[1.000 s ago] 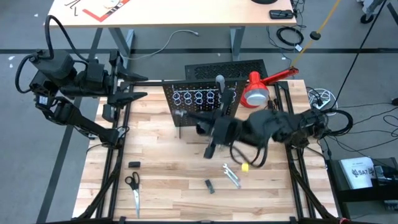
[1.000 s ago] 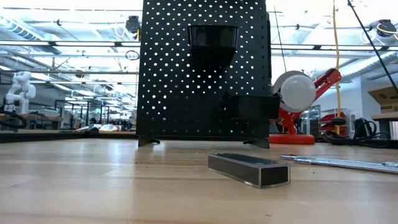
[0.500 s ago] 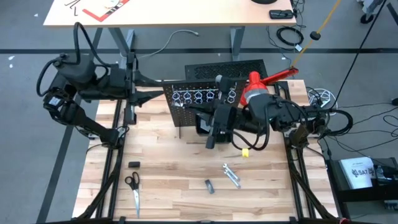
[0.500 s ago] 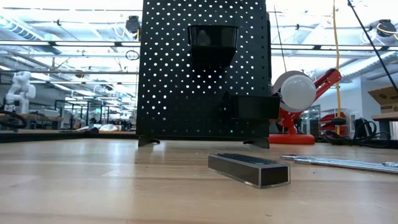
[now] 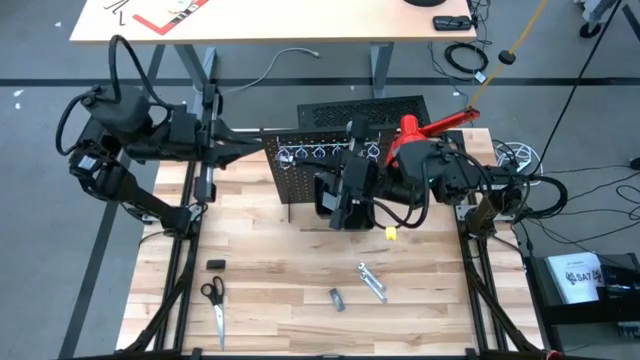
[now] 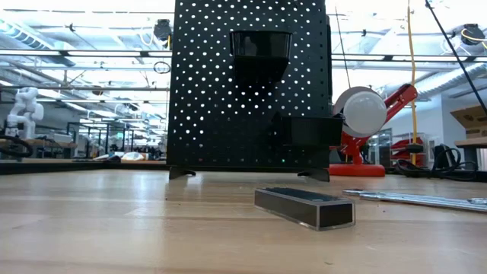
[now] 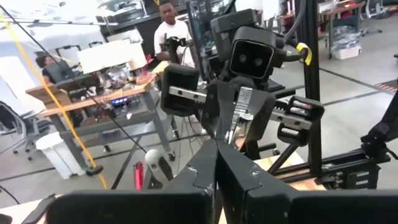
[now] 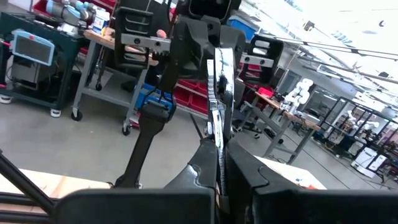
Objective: Hang tools onto peg board
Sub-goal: Hang the pliers on the pegboard
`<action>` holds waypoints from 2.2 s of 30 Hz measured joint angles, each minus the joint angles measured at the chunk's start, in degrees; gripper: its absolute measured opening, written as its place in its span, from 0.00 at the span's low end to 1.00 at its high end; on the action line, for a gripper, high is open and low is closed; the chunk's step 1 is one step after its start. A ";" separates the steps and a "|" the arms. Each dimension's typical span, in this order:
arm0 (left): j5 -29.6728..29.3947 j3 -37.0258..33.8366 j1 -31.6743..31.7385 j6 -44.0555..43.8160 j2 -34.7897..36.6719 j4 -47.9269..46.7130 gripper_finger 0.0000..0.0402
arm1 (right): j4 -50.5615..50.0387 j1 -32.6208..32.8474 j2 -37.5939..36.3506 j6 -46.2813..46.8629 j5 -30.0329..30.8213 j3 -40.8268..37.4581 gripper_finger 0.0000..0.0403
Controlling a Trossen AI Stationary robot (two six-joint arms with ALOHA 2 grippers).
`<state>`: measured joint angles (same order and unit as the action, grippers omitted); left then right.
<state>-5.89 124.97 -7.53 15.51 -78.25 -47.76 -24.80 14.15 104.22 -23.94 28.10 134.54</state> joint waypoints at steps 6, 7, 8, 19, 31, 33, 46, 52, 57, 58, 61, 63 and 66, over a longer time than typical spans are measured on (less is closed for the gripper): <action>2.91 0.00 0.00 0.00 -0.86 1.08 0.10 | 0.02 -0.54 0.00 0.13 -0.17 0.00 0.01; 2.92 0.00 0.00 0.03 -1.11 1.15 0.11 | 0.04 -0.64 0.00 0.27 -0.59 0.00 0.01; 2.90 0.00 0.00 0.11 -1.40 1.10 0.12 | 0.08 -0.72 0.00 0.59 -1.19 0.00 0.01; 5.54 0.02 0.07 0.38 -3.37 3.51 0.15 | 0.31 -0.92 -0.13 0.79 -1.70 0.04 0.01; 5.64 0.10 0.02 0.42 -5.13 5.46 0.15 | 0.70 -1.26 -0.11 1.57 -2.14 0.04 0.01; 5.71 0.13 0.02 0.42 -5.56 6.14 0.15 | 0.69 -1.46 -0.13 2.22 -2.80 0.07 0.02; 5.66 -0.06 0.02 0.43 -5.58 6.79 0.15 | -0.03 -1.44 0.14 2.32 -2.85 -0.02 0.02; 5.55 -0.09 0.02 0.42 -5.59 6.46 0.15 | -0.09 -1.46 0.15 2.30 -2.84 -0.02 0.02; 3.79 -0.09 0.00 0.61 -5.62 6.49 0.10 | -0.26 -1.46 0.15 2.49 -2.60 -0.02 0.02; 3.44 -0.09 -0.01 1.22 -5.61 6.48 0.10 | -0.29 -1.46 0.15 2.48 -2.61 -0.02 0.02; 3.24 -0.09 -0.04 1.69 -5.61 6.54 0.10 | -0.31 -1.44 0.15 2.45 -2.62 -0.02 0.02; 2.95 -0.07 -0.04 1.53 -5.61 6.51 0.10 | -0.31 -1.46 0.15 2.47 -2.62 -0.02 0.02; 2.47 -0.07 -0.04 1.45 -5.59 6.50 0.10 | -0.33 -1.42 0.15 2.73 -2.64 -0.02 0.02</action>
<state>-3.42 124.90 -7.57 16.96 -83.83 -41.25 -25.12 12.74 104.38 -21.21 25.45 134.52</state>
